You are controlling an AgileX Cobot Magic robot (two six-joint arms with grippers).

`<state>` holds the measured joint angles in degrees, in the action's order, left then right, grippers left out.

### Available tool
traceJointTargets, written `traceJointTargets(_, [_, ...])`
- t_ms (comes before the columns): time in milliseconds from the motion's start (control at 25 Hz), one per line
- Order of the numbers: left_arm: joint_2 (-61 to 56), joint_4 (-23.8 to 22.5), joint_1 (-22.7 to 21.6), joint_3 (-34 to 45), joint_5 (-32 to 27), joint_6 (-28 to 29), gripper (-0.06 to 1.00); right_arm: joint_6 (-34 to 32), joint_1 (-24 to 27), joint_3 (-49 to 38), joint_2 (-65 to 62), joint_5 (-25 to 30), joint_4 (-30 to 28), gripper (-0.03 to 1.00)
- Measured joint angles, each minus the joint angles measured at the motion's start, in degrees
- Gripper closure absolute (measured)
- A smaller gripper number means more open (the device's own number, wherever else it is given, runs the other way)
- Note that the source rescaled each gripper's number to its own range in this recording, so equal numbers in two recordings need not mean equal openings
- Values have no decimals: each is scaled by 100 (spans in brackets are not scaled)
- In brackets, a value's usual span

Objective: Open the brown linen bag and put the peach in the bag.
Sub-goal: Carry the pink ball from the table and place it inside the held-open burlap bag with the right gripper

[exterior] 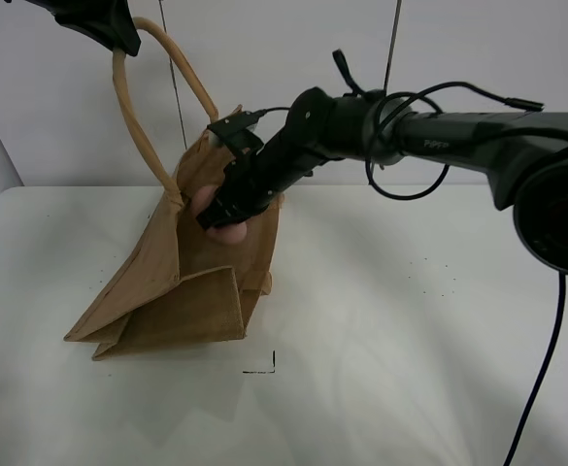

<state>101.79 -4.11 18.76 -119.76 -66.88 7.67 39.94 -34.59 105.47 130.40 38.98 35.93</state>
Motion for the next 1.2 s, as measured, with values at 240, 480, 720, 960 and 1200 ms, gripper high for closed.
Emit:
traceJointTargets(240, [0, 12, 0, 0, 0, 0, 94, 683, -154, 0, 423, -667, 607, 97])
traceJointTargets(480, [0, 12, 0, 0, 0, 0, 94, 916, -347, 0, 531, -844, 847, 72])
traceJointTargets(720, [0, 17, 0, 0, 0, 0, 94, 930, -358, 0, 531, -865, 840, 3])
traceJointTargets(960, [0, 24, 0, 0, 0, -4, 94, -142, -291, 0, 183, -242, -201, -3])
traceJointTargets(1200, [0, 24, 0, 0, 0, -4, 94, -2294, 42, 30, -447, 1147, -1835, -3])
